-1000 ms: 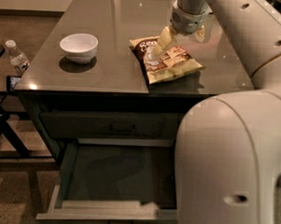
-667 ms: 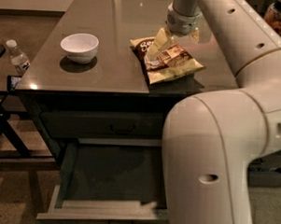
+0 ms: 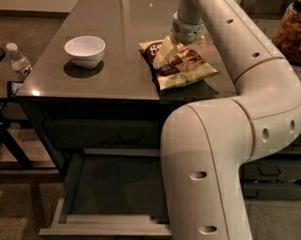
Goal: Place brown chip bag into middle drawer
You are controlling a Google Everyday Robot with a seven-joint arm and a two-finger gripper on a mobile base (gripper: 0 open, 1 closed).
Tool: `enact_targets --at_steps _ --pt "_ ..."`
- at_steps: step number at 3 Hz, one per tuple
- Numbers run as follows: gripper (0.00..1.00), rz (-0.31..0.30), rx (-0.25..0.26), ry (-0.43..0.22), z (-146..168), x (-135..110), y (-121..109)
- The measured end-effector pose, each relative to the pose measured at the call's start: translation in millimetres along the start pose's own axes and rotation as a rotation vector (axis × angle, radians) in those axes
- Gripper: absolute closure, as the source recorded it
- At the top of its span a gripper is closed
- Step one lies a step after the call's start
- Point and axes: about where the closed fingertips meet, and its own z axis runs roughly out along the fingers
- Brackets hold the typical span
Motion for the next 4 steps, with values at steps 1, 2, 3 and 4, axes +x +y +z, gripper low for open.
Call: enact_targets --at_steps 1,2,3,4 --pt "0.00 0.002 -0.021 0.022 17.4 0.8 1.2" --pt "0.15 -0.001 -0.039 0.023 27.8 3.4 0.9" --pt "0.38 -0.002 -0.034 0.004 32.5 -3.1 0.4" --pt "0.61 -0.002 -0.034 0.003 32.8 -3.5 0.4"
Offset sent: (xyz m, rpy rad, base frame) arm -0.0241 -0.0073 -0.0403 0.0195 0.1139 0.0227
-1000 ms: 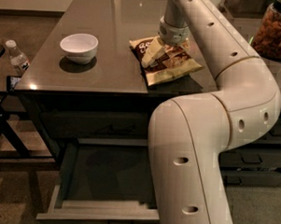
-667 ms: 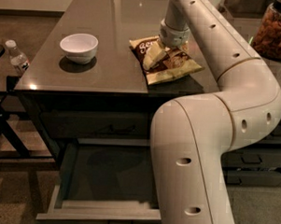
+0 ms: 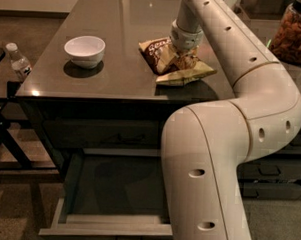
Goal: Place brown chip bag into middle drawer
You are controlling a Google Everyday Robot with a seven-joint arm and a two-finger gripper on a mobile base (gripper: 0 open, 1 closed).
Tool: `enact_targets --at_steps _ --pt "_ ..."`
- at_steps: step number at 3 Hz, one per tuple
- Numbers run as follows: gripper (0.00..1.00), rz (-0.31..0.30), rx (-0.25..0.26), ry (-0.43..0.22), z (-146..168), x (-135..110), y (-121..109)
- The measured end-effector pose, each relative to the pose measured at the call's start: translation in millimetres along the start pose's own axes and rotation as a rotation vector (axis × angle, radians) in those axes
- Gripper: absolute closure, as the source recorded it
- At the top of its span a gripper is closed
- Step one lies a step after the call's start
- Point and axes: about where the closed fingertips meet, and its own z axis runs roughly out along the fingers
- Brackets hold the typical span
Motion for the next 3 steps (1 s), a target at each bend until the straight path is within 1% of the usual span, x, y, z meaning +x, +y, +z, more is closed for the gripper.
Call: enact_targets --at_steps 1,2,3 --pt "0.84 0.000 0.000 0.000 0.0 0.0 0.0" --pt "1.00 0.000 0.000 0.000 0.0 0.0 0.0" --pt "1.00 0.000 0.000 0.000 0.0 0.0 0.0"
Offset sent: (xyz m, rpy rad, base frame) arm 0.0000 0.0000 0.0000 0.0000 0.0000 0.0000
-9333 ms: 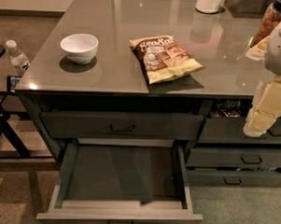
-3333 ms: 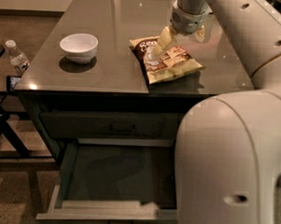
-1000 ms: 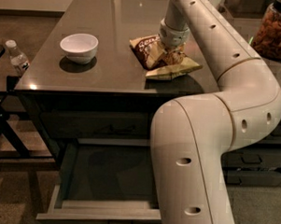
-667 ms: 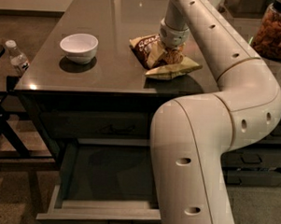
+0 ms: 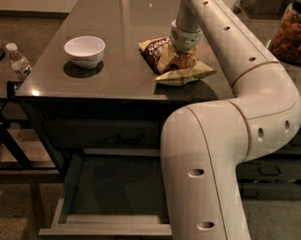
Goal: Place brown chip bag into middle drawer
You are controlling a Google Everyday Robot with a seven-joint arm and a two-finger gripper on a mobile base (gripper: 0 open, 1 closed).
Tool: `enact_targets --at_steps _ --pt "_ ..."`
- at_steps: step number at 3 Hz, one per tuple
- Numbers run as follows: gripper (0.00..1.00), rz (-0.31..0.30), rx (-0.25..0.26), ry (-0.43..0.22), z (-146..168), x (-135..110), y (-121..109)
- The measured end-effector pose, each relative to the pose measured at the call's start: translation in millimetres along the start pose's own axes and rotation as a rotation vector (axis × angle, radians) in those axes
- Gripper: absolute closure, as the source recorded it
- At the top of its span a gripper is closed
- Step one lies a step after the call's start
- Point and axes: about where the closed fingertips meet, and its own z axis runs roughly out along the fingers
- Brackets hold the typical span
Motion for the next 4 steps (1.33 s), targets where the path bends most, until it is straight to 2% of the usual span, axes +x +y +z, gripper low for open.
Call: enact_targets --at_steps 1,2,3,4 --pt "1.00 0.000 0.000 0.000 -5.6 -1.3 -0.2" --pt "1.00 0.007 0.027 -0.032 -19.5 2.7 -8.9" --pt "1.00 0.009 0.064 -0.029 -30.7 25.6 -12.4" --pt "1.00 0.009 0.064 -0.029 -30.7 25.6 -12.4"
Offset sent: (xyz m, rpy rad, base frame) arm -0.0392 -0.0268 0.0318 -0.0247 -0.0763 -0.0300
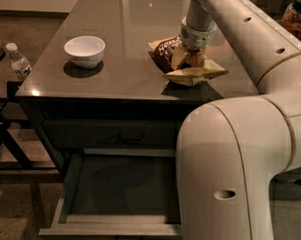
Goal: Place brown chip bag into middle drawer
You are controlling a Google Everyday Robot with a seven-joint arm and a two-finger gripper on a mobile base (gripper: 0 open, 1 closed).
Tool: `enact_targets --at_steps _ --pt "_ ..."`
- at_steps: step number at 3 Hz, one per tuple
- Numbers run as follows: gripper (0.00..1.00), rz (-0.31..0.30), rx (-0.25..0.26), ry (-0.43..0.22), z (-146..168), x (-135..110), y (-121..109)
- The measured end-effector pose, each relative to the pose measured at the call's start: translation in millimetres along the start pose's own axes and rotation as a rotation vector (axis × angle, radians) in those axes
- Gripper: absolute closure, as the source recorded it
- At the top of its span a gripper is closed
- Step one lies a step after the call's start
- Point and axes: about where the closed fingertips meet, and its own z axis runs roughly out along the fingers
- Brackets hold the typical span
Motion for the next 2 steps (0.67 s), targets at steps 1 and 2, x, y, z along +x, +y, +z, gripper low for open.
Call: enact_targets --at_steps 1,2 --pt "1.00 0.010 0.009 0.013 -5.9 8.9 6.1" --pt "1.00 0.038 0.015 0.022 -22.6 33.7 19.0"
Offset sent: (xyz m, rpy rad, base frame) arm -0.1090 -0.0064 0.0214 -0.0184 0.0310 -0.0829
